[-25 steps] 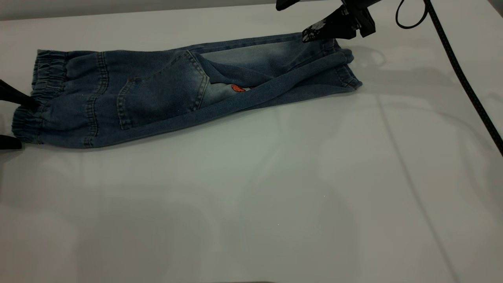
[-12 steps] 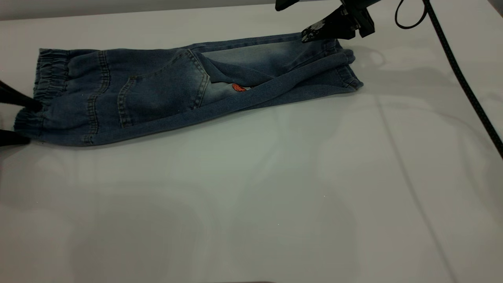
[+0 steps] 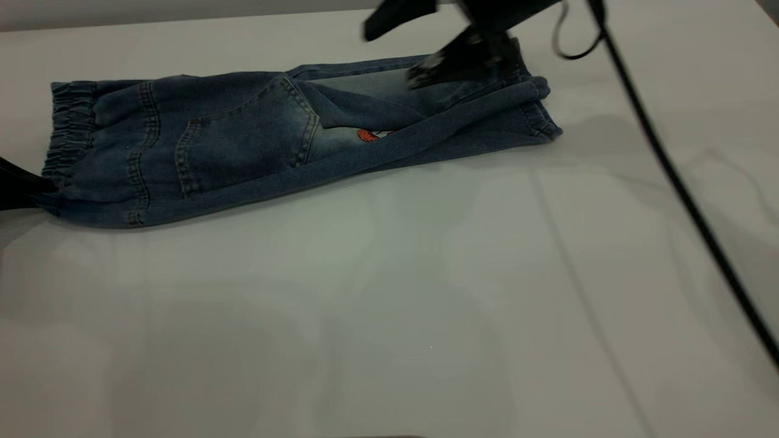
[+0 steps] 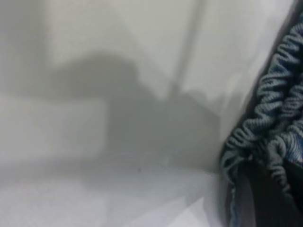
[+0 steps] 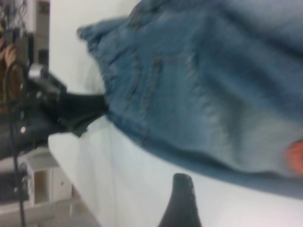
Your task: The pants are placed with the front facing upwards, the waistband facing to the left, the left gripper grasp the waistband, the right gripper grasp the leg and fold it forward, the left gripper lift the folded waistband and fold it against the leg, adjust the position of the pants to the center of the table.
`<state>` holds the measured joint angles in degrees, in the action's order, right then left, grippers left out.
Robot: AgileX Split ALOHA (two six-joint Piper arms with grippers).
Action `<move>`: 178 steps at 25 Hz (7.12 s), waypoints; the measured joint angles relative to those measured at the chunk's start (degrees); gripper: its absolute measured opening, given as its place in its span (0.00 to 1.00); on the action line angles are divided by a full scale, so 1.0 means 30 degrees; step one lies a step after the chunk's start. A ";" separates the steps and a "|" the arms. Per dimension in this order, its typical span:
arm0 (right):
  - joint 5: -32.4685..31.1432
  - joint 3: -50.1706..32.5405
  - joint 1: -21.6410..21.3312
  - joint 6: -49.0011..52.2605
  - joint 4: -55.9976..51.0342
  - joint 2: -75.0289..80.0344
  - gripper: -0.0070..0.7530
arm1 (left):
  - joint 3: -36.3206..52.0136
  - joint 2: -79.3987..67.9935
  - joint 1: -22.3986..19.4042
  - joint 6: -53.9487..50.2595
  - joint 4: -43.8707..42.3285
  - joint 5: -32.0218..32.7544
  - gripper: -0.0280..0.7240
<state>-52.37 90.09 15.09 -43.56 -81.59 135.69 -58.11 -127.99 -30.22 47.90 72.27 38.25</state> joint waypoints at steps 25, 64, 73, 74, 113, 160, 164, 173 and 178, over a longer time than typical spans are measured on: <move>0.4486 0.6088 0.5465 0.2044 -0.0024 0.3872 0.66 | 0.0079 1.1229 0.2437 -0.1170 -0.3499 0.2736 0.11; 0.2175 0.6164 0.1439 0.5920 1.1598 0.0433 0.66 | -0.1427 1.3281 1.2568 -0.0733 -0.3634 -0.2015 0.11; 0.0922 0.6164 -0.1476 0.5840 1.2041 -0.2656 0.66 | -0.2514 1.0295 1.3469 -0.0733 -0.3470 -0.2816 0.11; 0.0802 0.6164 -0.1518 0.5799 1.2058 -0.2909 0.66 | -0.2842 0.9731 1.3654 -0.0733 -0.3443 -0.2866 0.11; -0.2471 0.6108 -0.1787 0.5308 1.2701 -0.6334 0.66 | -0.8969 0.5593 1.5244 -0.1132 -0.7858 0.1094 0.81; -0.3642 1.2096 0.7928 1.8790 2.8000 0.5159 0.66 | -0.8969 1.3628 1.3600 -0.5733 -1.1752 0.5369 0.81; -0.4019 1.2153 0.7912 2.1521 2.7386 0.5262 0.66 | -0.8969 1.3628 1.3600 -0.5716 -1.1752 0.5457 0.81; -0.5255 1.2403 0.7912 2.9904 2.6787 0.5598 0.66 | -0.8969 1.3628 1.3600 -0.5716 -1.1752 0.5537 0.81; -0.5784 1.3243 0.7912 3.1837 2.6344 0.5861 0.66 | -0.8969 1.3628 1.3600 -0.5716 -1.1752 0.5537 0.81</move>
<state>-69.72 129.82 38.83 51.95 -2.56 153.27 -85.02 -87.11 10.58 30.76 37.01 54.87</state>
